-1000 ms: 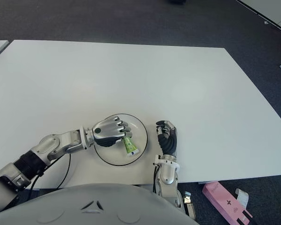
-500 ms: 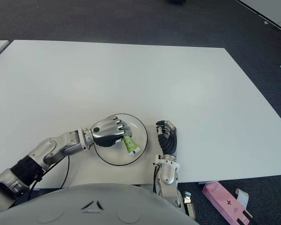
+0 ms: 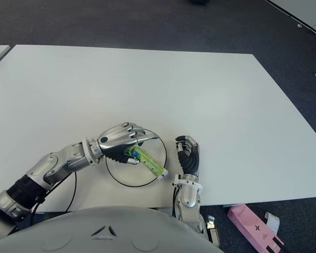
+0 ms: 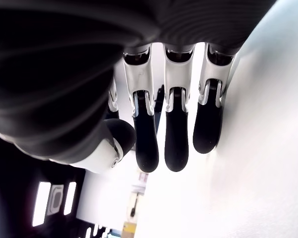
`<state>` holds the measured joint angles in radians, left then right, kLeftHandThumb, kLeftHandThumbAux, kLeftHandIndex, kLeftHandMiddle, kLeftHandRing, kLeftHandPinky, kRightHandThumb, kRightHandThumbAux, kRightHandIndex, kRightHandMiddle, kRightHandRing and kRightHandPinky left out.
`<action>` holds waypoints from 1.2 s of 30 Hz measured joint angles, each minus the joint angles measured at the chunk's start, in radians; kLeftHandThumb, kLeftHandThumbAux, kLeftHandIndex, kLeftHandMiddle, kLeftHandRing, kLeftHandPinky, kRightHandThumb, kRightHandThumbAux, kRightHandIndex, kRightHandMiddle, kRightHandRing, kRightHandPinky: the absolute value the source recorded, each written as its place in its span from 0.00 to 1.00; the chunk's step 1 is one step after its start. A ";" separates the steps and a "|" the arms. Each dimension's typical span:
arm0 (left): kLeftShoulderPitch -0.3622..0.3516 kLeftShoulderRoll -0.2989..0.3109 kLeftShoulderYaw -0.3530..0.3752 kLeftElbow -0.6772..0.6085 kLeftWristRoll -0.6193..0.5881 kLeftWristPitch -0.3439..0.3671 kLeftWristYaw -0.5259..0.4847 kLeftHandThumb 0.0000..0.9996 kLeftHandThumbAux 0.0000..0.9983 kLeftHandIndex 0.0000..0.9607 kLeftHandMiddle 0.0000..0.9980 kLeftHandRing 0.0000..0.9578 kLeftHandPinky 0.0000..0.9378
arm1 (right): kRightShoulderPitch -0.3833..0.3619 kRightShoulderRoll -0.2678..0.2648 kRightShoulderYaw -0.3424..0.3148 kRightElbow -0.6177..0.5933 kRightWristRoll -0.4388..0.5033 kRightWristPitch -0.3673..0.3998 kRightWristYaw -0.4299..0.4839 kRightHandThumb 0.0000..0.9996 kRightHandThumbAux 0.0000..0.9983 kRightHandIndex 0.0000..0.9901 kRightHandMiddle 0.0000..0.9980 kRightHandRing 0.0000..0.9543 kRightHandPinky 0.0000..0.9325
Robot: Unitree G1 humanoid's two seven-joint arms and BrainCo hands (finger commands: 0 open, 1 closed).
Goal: Put the toothpaste on the table into the plate.
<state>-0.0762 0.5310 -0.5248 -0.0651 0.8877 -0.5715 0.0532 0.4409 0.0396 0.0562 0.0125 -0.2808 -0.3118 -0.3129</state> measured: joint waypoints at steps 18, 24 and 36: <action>0.054 -0.011 0.050 -0.072 0.006 0.071 -0.030 0.15 0.29 0.00 0.00 0.00 0.00 | -0.003 -0.007 0.000 0.015 0.010 -0.017 0.007 0.69 0.73 0.43 0.46 0.48 0.46; 0.065 -0.034 0.079 -0.070 0.002 0.070 0.025 0.14 0.31 0.00 0.00 0.00 0.00 | -0.005 -0.007 -0.002 0.016 0.012 -0.017 0.007 0.70 0.73 0.43 0.46 0.48 0.46; 0.081 -0.141 0.152 0.037 -0.113 0.092 0.142 0.18 0.53 0.00 0.00 0.00 0.03 | -0.005 -0.005 -0.003 0.015 0.015 -0.017 0.008 0.70 0.73 0.43 0.47 0.48 0.46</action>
<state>0.0050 0.3902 -0.3724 -0.0276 0.7750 -0.4797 0.1952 0.4359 0.0347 0.0534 0.0280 -0.2658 -0.3286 -0.3051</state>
